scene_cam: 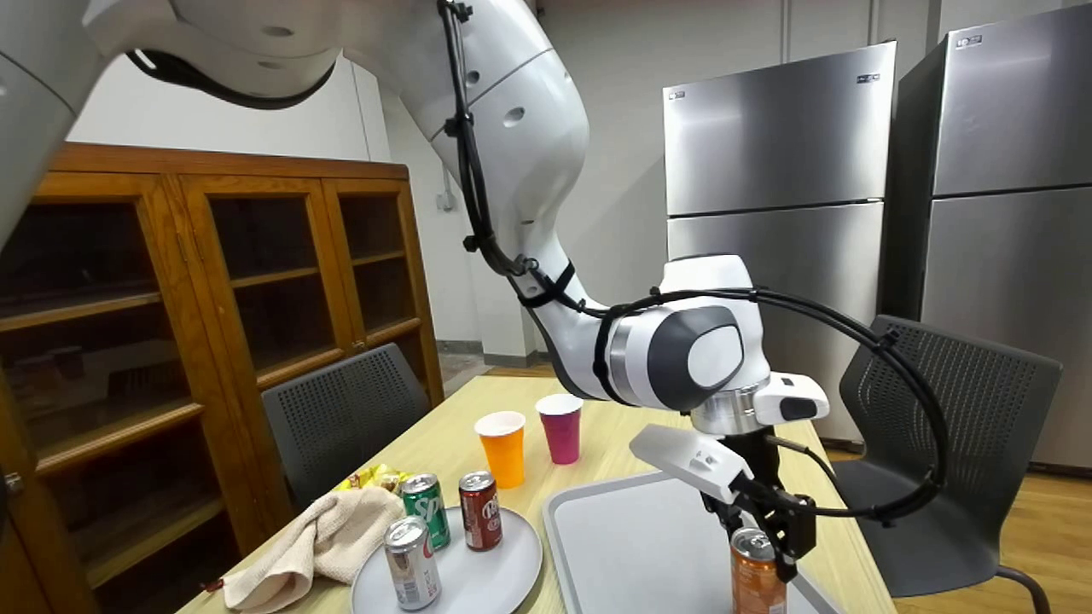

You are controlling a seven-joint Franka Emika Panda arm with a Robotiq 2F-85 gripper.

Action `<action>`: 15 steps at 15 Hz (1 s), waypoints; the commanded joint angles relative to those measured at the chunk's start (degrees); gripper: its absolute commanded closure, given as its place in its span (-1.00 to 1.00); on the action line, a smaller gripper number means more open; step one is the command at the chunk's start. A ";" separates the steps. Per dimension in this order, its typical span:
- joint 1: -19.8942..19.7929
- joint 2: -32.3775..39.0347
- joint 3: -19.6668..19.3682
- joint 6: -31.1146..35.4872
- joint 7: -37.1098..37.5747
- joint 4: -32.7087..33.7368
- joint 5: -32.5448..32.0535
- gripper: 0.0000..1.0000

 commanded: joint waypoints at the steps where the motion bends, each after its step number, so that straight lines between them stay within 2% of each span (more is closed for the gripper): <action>1: -0.39 -1.79 0.79 -1.12 -1.50 -0.07 0.58 0.20; 8: 3.27 -7.05 0.41 0.74 -0.83 -4.93 -0.98 0.20; 15: 9.15 -13.85 0.02 2.25 0.79 -12.74 -3.18 0.20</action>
